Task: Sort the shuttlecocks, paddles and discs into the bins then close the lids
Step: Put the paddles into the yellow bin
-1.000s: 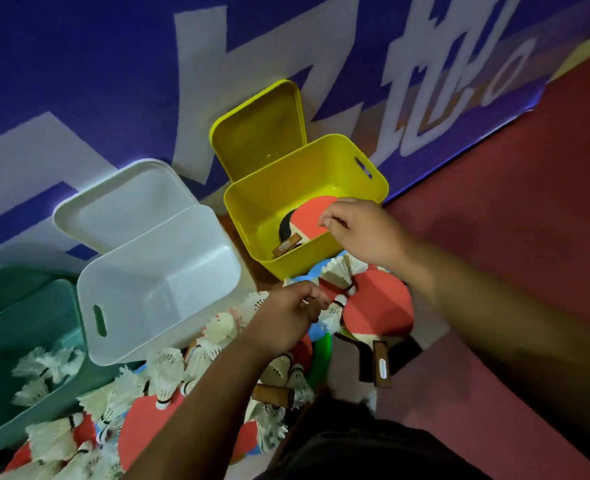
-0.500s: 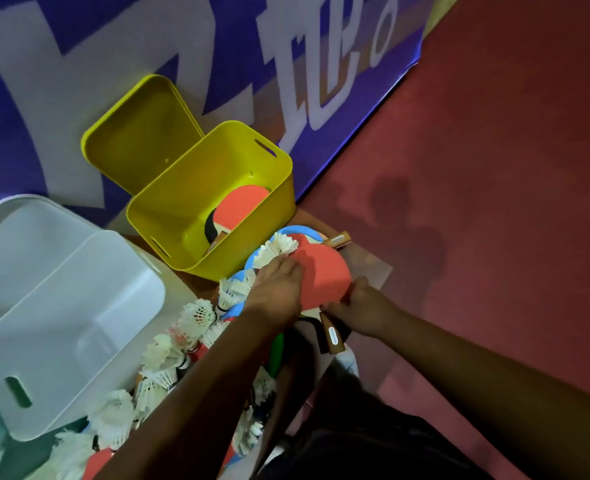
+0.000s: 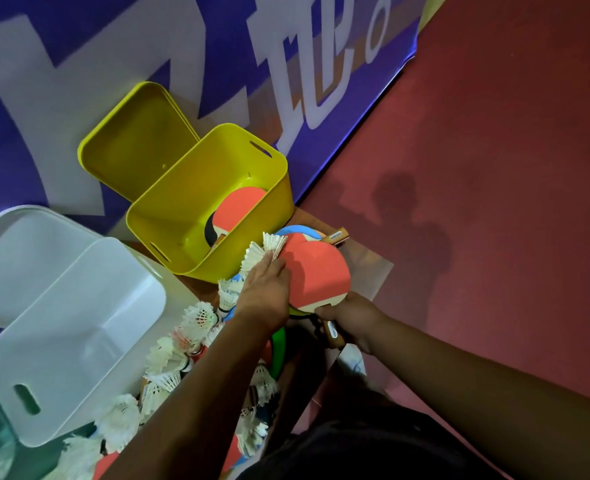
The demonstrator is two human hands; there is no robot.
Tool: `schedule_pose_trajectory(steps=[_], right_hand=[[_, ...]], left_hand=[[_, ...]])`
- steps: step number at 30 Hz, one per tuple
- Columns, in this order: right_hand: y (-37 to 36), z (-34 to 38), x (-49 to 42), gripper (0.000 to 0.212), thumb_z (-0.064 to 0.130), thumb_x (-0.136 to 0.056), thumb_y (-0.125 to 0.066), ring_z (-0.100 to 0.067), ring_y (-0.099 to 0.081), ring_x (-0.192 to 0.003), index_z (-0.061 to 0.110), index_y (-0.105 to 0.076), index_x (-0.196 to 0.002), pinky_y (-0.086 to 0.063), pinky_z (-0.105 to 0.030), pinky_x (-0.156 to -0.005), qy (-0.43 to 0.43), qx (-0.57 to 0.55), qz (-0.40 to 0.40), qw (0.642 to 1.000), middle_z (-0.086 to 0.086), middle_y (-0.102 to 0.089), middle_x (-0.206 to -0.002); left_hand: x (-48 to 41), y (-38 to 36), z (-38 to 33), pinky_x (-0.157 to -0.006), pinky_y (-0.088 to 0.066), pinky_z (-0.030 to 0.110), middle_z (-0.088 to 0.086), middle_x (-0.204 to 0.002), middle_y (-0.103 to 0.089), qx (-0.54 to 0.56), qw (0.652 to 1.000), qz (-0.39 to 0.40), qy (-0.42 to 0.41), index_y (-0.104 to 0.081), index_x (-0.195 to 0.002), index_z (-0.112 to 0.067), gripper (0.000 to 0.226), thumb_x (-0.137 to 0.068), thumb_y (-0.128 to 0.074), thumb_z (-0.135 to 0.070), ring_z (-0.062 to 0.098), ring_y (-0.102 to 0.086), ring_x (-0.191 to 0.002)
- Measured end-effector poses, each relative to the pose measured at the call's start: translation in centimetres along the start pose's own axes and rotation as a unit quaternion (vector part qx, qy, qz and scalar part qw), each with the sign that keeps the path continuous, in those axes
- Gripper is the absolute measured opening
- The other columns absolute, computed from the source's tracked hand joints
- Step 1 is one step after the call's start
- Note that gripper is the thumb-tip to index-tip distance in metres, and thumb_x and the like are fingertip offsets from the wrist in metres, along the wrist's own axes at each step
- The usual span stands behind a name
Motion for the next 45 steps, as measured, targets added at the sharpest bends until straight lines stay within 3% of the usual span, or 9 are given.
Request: schedule_pose_trajectory(steps=[2, 5, 10, 15, 24, 29, 35, 40, 45], right_hand=[[0.0, 0.4, 0.1, 0.042, 0.017, -0.078, -0.086, -0.035, -0.076, -0.088, 0.003, -0.072, -0.115, -0.063, -0.054, -0.090, 0.001, -0.039, 0.007, 0.999, -0.015, -0.079, -0.094], [0.4, 2.3, 1.2, 0.021, 0.003, -0.096, -0.072, -0.026, -0.072, -0.071, 0.005, -0.068, -0.116, -0.060, -0.036, -0.065, 0.030, -0.065, -0.001, 0.997, -0.012, -0.074, -0.085], [2.4, 5.4, 2.1, 0.025, 0.002, -0.094, -0.067, -0.019, -0.068, -0.062, 0.004, -0.065, -0.119, -0.054, -0.033, -0.058, 0.081, -0.048, -0.052, 0.994, -0.011, -0.073, -0.085], [4.8, 9.1, 4.2, 0.025, 0.008, -0.091, -0.067, -0.021, -0.072, -0.068, 0.009, -0.065, -0.116, -0.054, -0.033, -0.058, 0.135, -0.050, -0.112, 0.983, -0.014, -0.076, -0.092], [1.6, 18.5, 7.6, 0.012, 0.003, -0.100, -0.062, -0.022, -0.065, -0.063, 0.001, -0.061, -0.111, -0.047, -0.030, -0.051, 0.233, -0.054, -0.052, 0.970, -0.019, -0.070, -0.087], [-2.6, 23.4, 7.4, 0.015, 0.012, -0.101, -0.066, -0.020, -0.068, -0.070, 0.015, -0.058, -0.088, -0.050, -0.036, -0.061, 0.249, 0.031, 0.002, 0.968, -0.014, -0.073, -0.088], [-9.3, 27.5, 3.2, 0.013, 0.004, -0.094, -0.067, -0.016, -0.060, -0.064, 0.013, -0.058, -0.089, -0.047, -0.031, -0.056, 0.224, 0.073, 0.071, 0.969, -0.015, -0.061, -0.084], [-14.0, 30.4, -2.3, 0.020, 0.006, -0.096, -0.070, -0.017, -0.068, -0.065, 0.001, -0.064, -0.113, -0.058, -0.031, -0.055, 0.199, 0.182, 0.090, 0.959, -0.017, -0.069, -0.092], [-16.6, 30.4, -6.1, 0.006, 0.008, -0.100, -0.065, -0.026, -0.072, -0.079, 0.003, -0.062, -0.098, -0.066, -0.039, -0.069, 0.129, 0.200, 0.126, 0.963, -0.019, -0.067, -0.108]], left_hand=[[0.1, 0.1, 0.4, -0.131, -0.014, 0.045, 0.003, -0.171, -0.025, 0.004, 1.000, -0.007, 0.008, -0.039, -0.157, -0.014, 0.069, -0.090, -0.055, -0.018, 0.031, -0.004, -0.162], [0.4, 0.4, 0.4, -0.131, -0.013, 0.042, 0.004, -0.170, -0.026, 0.019, 1.000, -0.018, 0.008, -0.036, -0.159, -0.014, 0.070, -0.092, -0.054, -0.016, 0.030, -0.007, -0.162], [1.1, 1.1, -0.1, -0.128, -0.019, 0.041, 0.009, -0.165, -0.034, 0.085, 0.996, -0.034, 0.007, -0.027, -0.163, -0.018, 0.079, -0.089, -0.053, -0.010, 0.033, -0.021, -0.158], [1.2, 1.4, -0.2, -0.119, -0.036, 0.043, 0.016, -0.148, -0.050, 0.128, 0.991, -0.045, 0.002, -0.042, -0.154, -0.010, 0.077, -0.078, -0.056, -0.004, 0.036, -0.043, -0.141], [3.3, 3.7, 0.9, -0.105, -0.048, 0.043, 0.012, -0.140, -0.056, 0.205, 0.976, -0.079, 0.008, -0.054, -0.143, -0.007, 0.060, -0.084, -0.057, -0.016, 0.033, -0.052, -0.130], [5.6, 6.9, 3.5, -0.104, -0.046, 0.034, 0.007, -0.137, -0.058, 0.258, 0.956, -0.135, 0.040, -0.056, -0.142, -0.011, 0.048, -0.095, -0.065, -0.018, 0.025, -0.054, -0.129], [9.5, 10.5, 8.6, -0.105, -0.042, 0.030, 0.005, -0.147, -0.054, 0.291, 0.927, -0.204, 0.121, -0.055, -0.143, -0.020, 0.045, -0.099, -0.065, -0.024, 0.022, -0.054, -0.134], [12.8, 11.4, 11.9, -0.089, -0.049, 0.028, -0.002, -0.126, -0.062, 0.341, 0.885, -0.242, 0.202, -0.059, -0.138, -0.023, 0.038, -0.100, -0.064, -0.025, 0.011, -0.062, -0.103], [14.1, 10.3, 12.8, -0.081, -0.041, 0.005, -0.008, -0.115, -0.068, 0.371, 0.863, -0.248, 0.236, -0.066, -0.127, -0.024, 0.027, -0.101, -0.063, -0.022, 0.005, -0.061, -0.101]])
Point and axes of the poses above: each hand's wrist, its own x-axis away from the middle knuckle, its own y-axis out of the back of the hand, z = x × y, the point moved 10 cm from there along -x, towards the middle knuckle
